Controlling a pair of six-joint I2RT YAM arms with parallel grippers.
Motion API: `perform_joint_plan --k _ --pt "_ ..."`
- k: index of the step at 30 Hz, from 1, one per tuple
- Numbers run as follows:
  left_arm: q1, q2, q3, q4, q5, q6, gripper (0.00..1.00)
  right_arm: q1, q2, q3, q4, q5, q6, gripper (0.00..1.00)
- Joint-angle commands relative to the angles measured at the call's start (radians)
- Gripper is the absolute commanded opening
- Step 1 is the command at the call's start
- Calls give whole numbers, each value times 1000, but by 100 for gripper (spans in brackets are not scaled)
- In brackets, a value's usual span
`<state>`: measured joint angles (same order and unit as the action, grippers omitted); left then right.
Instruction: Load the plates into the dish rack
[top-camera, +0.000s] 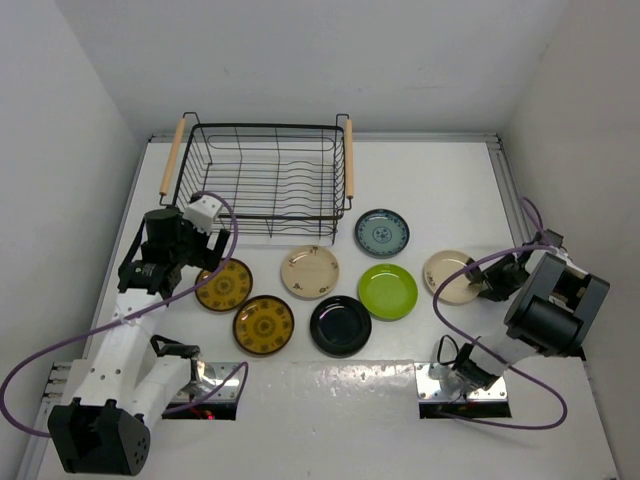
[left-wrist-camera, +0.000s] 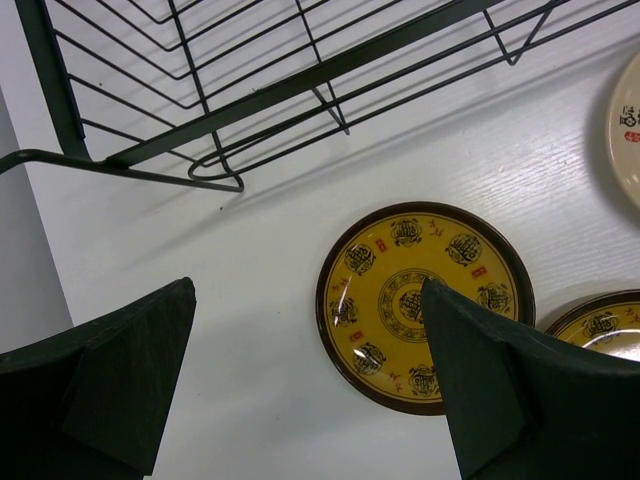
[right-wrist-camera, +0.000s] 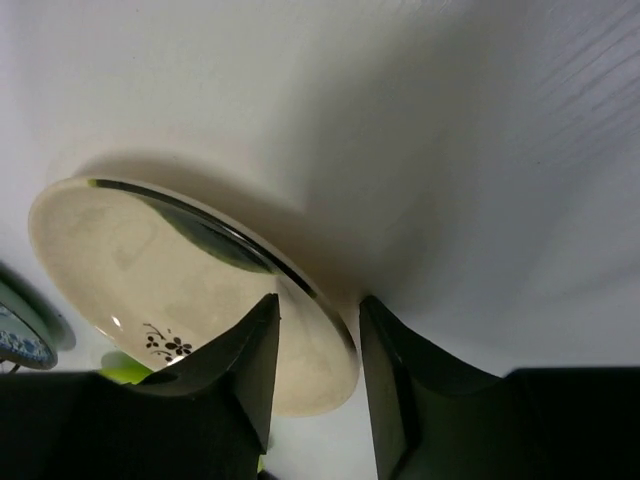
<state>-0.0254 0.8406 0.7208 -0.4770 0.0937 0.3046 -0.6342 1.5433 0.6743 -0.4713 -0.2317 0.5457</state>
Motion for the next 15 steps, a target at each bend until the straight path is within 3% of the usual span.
perform_joint_plan --k 1,4,8,10,12,15 --pt "-4 11 14 37 17 2 100 -12 30 -15 39 -4 -23 36" --pt "-4 11 14 46 17 2 100 -13 53 -10 48 -23 -42 31" --pt "-4 31 14 55 17 11 100 -25 54 -16 57 -26 -58 10" --pt "-4 31 5 55 17 11 100 -38 43 -19 69 -26 -69 9" --pt "-4 31 5 55 27 11 100 -44 32 -21 68 -27 -81 0" --pt "-4 40 5 55 37 1 100 -45 8 -10 68 -34 -107 0"
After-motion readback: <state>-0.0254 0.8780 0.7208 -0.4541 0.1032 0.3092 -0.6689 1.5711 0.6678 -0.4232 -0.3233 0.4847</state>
